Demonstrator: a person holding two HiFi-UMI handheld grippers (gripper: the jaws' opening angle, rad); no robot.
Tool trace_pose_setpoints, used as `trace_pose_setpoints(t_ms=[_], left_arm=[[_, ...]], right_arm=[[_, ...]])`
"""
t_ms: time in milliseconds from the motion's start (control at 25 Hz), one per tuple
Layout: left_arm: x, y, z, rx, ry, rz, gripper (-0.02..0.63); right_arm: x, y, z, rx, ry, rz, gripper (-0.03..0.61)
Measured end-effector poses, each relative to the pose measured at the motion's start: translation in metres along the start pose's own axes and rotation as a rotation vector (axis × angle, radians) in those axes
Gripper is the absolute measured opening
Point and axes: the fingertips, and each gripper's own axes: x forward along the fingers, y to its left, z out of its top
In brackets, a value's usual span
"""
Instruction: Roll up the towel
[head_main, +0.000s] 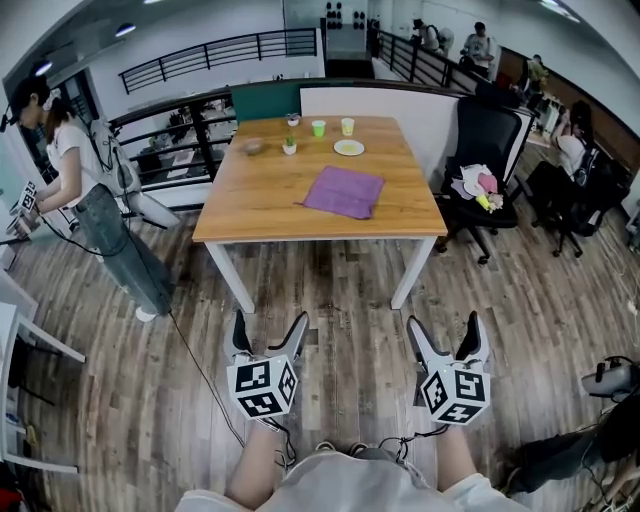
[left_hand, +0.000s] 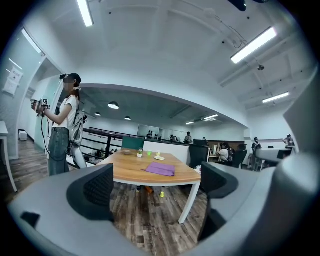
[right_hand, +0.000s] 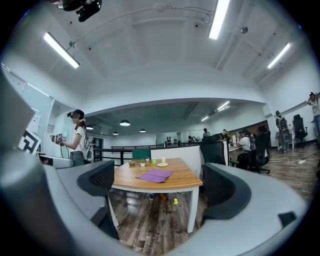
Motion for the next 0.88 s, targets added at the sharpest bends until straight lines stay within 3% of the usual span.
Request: trace_pose_setpoints(t_ms=[440,880], left_arm=[[0.032,0.025,-0.015,0.001,0.049,-0.009,0.534],[0.137,0.028,-0.003,0.020,0.065,-0.014,0.534]], right_arm=[[0.029,-0.001,-0.025,0.008,0.062,-0.044,0.541],[0.141,-0.029,-0.029,0.053,0.065,-0.040,0.534]])
